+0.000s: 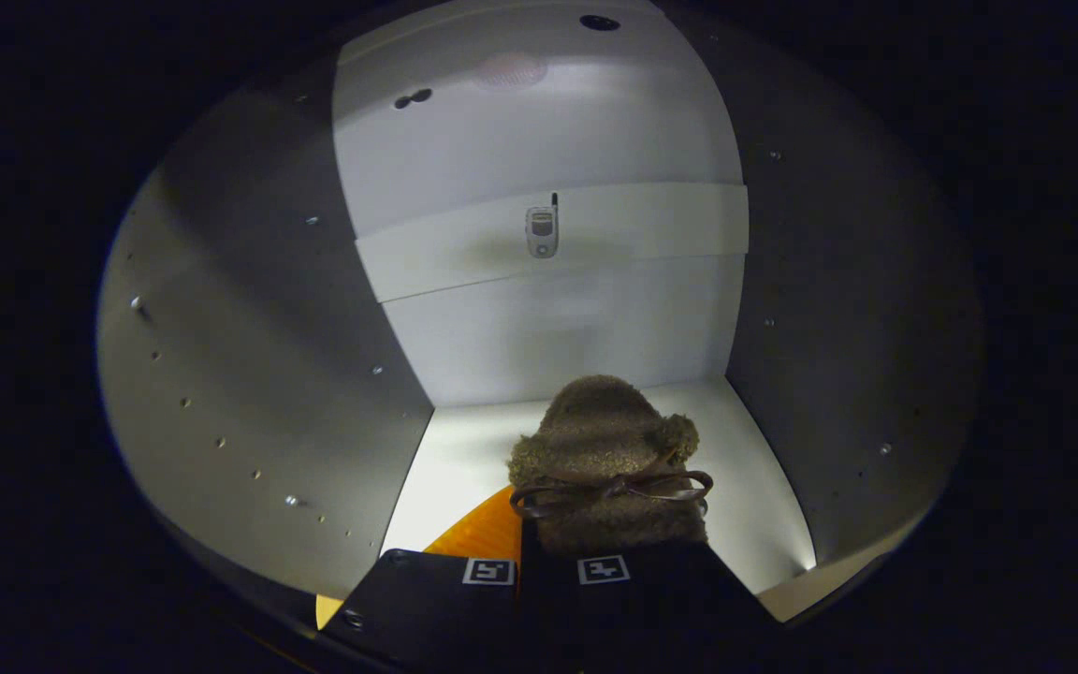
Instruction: Open the shoe cabinet door, grab the shoes and put them into the shoe cabinet, then close the shoe cabinet door.
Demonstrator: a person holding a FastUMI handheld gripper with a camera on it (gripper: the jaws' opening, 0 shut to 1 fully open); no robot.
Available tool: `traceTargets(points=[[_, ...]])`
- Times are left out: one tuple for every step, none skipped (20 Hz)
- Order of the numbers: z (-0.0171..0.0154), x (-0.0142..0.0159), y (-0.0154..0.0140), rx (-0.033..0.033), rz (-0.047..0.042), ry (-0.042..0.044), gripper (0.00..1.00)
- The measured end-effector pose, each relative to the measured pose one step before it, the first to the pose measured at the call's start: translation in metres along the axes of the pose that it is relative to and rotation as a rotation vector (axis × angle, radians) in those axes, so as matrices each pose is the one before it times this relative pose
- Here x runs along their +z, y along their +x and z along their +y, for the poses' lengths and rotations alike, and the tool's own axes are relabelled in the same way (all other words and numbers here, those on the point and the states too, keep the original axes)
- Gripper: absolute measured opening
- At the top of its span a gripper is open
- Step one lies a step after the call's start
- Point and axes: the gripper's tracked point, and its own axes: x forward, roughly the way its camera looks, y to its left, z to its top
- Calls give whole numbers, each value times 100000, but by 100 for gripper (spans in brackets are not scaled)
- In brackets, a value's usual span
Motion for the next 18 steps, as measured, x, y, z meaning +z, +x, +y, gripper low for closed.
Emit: traceTargets(points=[[-364, -186, 1153, -1243, 582, -76, 10], [-205, -128, 1053, -762, -90, -243, 10], [-82, -232, 842, -534, 222, -234, 10], [-1, -103, 762, -295, -356, -262, 10], [30, -136, 671, -287, 309, 261, 10], [98, -123, 670, -176, 566, 472, 10], [16, -142, 430, -247, 420, 481, 10], [-109, -65, 398, -777, 236, 109, 10], [-41, -201, 383, -796, 229, -466, 10], [102, -292, 321, -269, 575, -665, 10], [313, -365, 276, -47, 1056, -553, 10], [134, -197, -19, -625, 60, -1339, 10], [58, 128, 82, -675, -1027, -1296, 10], [253, -39, -117, 190, -10, -937, 12], [253, -195, -188, 742, 318, -243, 21], [364, -78, -177, 1184, 514, 659, 29], [101, -27, -332, -223, 92, -189, 38], [188, 168, -570, 190, -644, -383, 47]])
